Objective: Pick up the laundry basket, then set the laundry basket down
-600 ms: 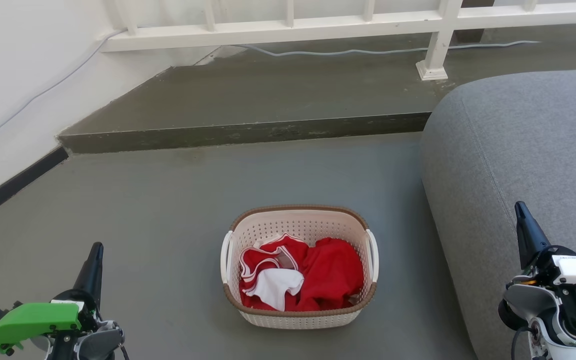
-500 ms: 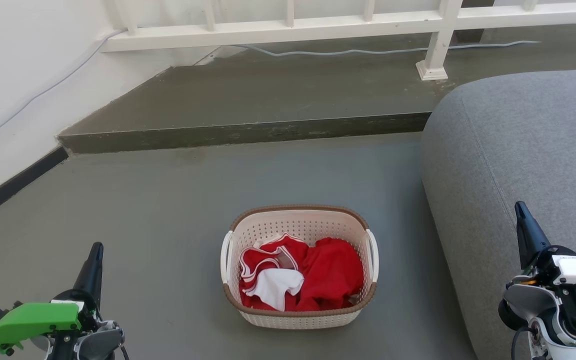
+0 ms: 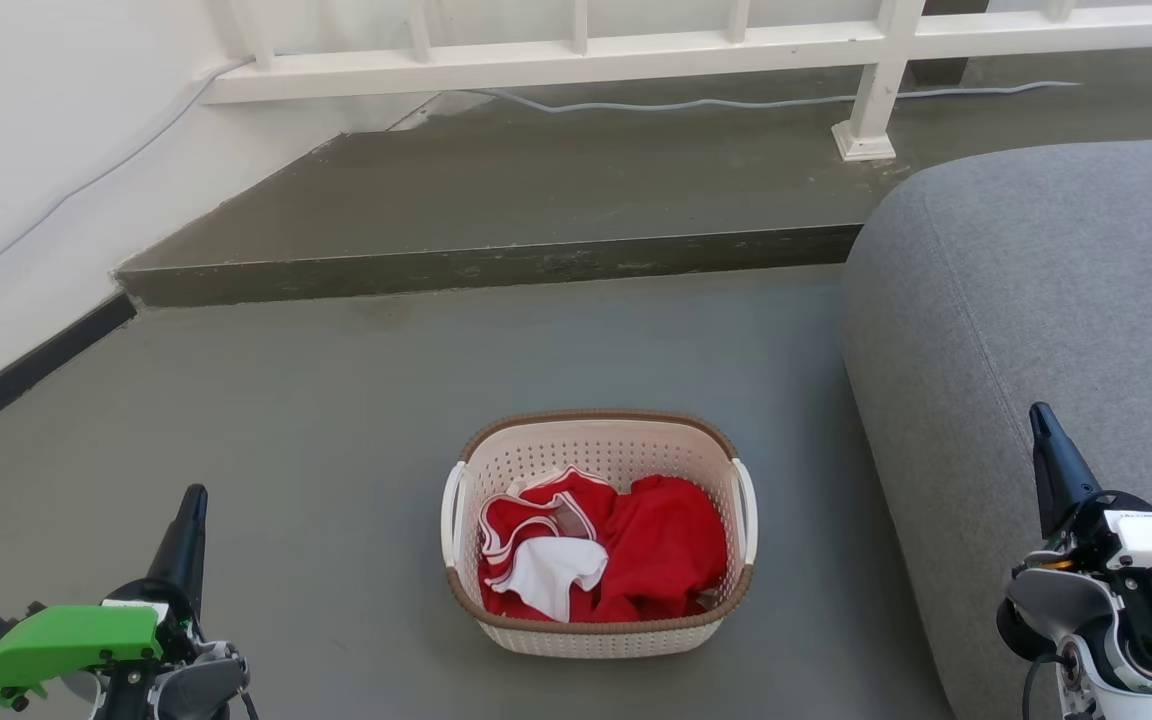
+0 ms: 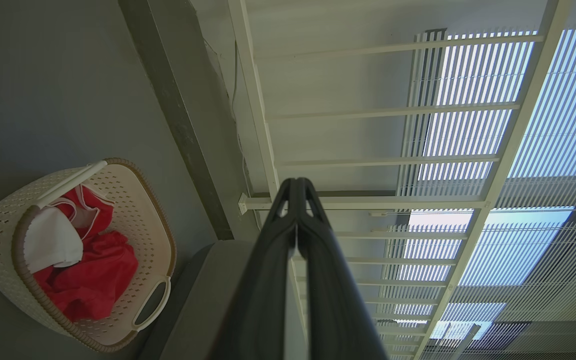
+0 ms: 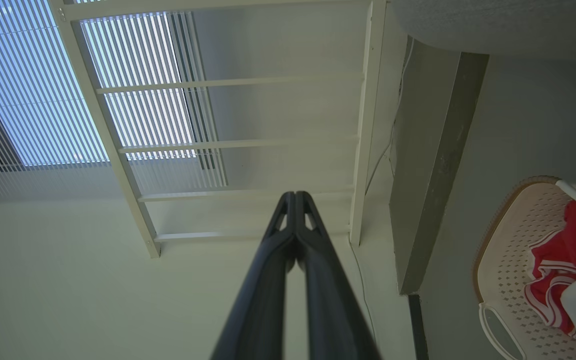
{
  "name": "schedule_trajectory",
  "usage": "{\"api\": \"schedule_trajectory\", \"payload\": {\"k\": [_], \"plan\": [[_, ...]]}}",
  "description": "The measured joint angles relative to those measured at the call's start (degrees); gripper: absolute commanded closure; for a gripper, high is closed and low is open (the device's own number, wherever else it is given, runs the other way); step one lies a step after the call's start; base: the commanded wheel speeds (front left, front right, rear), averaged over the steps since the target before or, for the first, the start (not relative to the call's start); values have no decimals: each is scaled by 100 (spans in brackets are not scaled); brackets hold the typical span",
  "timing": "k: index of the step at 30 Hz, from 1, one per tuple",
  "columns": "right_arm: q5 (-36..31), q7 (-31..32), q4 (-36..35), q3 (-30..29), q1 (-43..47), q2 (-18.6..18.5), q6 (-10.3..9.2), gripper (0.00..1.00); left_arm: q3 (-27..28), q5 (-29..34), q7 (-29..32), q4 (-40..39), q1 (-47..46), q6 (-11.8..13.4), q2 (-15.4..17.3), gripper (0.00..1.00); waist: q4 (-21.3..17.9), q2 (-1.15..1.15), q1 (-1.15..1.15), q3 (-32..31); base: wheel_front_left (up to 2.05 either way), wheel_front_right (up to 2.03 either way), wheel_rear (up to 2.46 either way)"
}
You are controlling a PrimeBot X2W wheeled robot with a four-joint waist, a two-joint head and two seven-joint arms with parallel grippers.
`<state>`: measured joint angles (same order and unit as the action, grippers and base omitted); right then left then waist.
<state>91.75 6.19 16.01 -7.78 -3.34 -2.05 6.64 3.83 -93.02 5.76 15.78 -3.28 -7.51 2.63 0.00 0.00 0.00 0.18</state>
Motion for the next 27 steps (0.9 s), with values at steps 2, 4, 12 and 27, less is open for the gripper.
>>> {"api": "schedule_trajectory", "payload": {"k": [2, 4, 12, 27], "plan": [[0, 0, 0, 0, 0, 0, 0, 100, 0, 0, 0, 0, 0, 0, 0, 100, 0, 0, 0, 0, 0, 0, 0], [0, 0, 0, 0, 0, 0, 0, 100, 1, 0, 0, 0, 0, 0, 0, 100, 0, 0, 0, 0, 0, 0, 0], [0, 0, -1, 0, 0, 0, 0, 100, 1, 0, 0, 0, 0, 0, 0, 100, 0, 0, 0, 0, 0, 0, 0], [-3, -10, 255, 47, 289, 144, -16, 0, -45, 0, -27, 247, 213, 3, -135, 0, 2, 0, 0, 4, 0, 0, 0]]}}
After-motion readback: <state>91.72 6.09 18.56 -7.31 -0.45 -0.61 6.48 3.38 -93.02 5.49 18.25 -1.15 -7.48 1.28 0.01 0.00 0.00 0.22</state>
